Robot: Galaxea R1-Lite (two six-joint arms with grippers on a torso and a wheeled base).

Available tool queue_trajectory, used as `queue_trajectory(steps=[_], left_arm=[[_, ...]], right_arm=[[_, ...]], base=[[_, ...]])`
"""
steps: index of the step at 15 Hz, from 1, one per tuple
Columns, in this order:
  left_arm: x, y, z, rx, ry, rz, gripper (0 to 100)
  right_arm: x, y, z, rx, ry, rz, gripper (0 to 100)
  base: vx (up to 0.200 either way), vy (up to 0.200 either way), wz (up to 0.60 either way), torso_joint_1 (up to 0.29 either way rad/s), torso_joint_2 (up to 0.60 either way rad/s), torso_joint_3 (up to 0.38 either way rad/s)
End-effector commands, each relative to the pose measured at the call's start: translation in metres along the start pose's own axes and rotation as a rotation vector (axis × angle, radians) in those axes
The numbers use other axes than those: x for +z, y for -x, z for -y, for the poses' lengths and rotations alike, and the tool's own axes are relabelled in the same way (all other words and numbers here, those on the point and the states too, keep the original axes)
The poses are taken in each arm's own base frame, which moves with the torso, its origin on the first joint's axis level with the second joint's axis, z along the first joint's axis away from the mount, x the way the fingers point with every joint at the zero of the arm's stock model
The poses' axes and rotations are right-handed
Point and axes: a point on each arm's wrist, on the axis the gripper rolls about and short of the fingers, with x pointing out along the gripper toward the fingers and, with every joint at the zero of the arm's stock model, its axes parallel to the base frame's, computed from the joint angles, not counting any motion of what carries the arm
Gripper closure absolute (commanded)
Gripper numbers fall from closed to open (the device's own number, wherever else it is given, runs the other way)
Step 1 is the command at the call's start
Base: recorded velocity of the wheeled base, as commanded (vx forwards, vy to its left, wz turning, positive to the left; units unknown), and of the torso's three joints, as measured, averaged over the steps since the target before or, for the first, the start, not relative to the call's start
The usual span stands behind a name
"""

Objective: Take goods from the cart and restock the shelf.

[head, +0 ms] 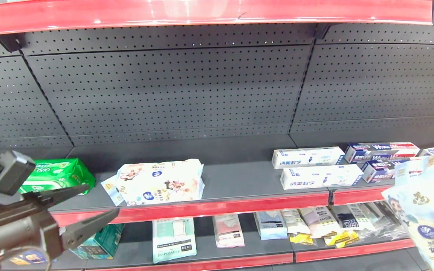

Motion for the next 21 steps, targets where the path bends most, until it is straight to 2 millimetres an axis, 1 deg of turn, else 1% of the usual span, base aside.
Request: queue_trajectory(steps=[1,3,4,6,7,8,9,11,13,15,18,21], left_arm=[[-0.009,0.057,0.033,-0.022,-0.031,0.057,0],[-0.016,0.076,0.043,-0.001,-0.039,0.08,0],[-0.019,0.08,0.045,0.008,-0.048,0.097,0],[-0.031,0.091,0.052,0.032,-0.068,0.138,0],[-0.041,0.097,0.055,0.046,-0.072,0.147,0],[-0.048,0.099,0.057,0.06,-0.072,0.149,0],[-0.061,0.102,0.058,0.125,-0.068,0.152,0],[-0.07,0.104,0.057,0.256,0.001,0.162,0],[-0.081,0.106,0.056,0.363,0.017,0.176,0],[-0.093,0.109,0.057,0.418,0.016,0.207,0],[-0.119,0.112,0.059,0.474,0.02,0.214,0],[-0.12,0.111,0.058,0.513,0.044,0.216,0]], right_arm=[[0.002,0.0,0.0,0.015,0.011,0.011,100],[0.005,0.001,0.001,0.016,0.012,0.02,100],[0.006,0.001,0.001,0.015,0.012,0.024,100],[0.008,0.003,0.002,0.012,0.01,0.035,100],[0.008,0.004,0.002,0.009,0.01,0.038,100],[0.008,0.004,0.002,0.007,0.009,0.042,100],[0.007,0.006,0.002,0.004,0.009,0.05,100],[0.007,0.007,0.002,0.001,0.009,0.055,100],[0.007,0.009,0.002,-0.005,0.008,0.064,100],[0.008,0.01,0.002,-0.012,0.007,0.068,100],[0.01,0.01,0.003,-0.023,0.048,0.07,100],[0.012,0.011,0.005,-0.065,0.122,0.056,100]], base=[[0.0,0.0,0.0,0.0,0.0,0.0],[0.0,0.0,0.0,0.0,0.0,0.0],[0.0,0.0,0.0,0.0,0.0,0.0],[0.0,0.0,0.0,0.0,0.0,0.0],[0.0,0.0,0.0,0.0,0.0,0.0],[0.0,0.0,0.0,0.0,0.0,0.0],[0.0,0.0,0.0,0.0,0.0,0.0],[0.0,0.0,0.0,0.0,0.0,0.0],[0.0,0.0,0.0,0.0,0.0,0.0],[0.0,0.0,0.0,0.0,0.0,0.0],[0.0,0.0,0.0,0.0,0.0,0.0],[0.0,0.0,0.0,0.0,0.0,0.0]])
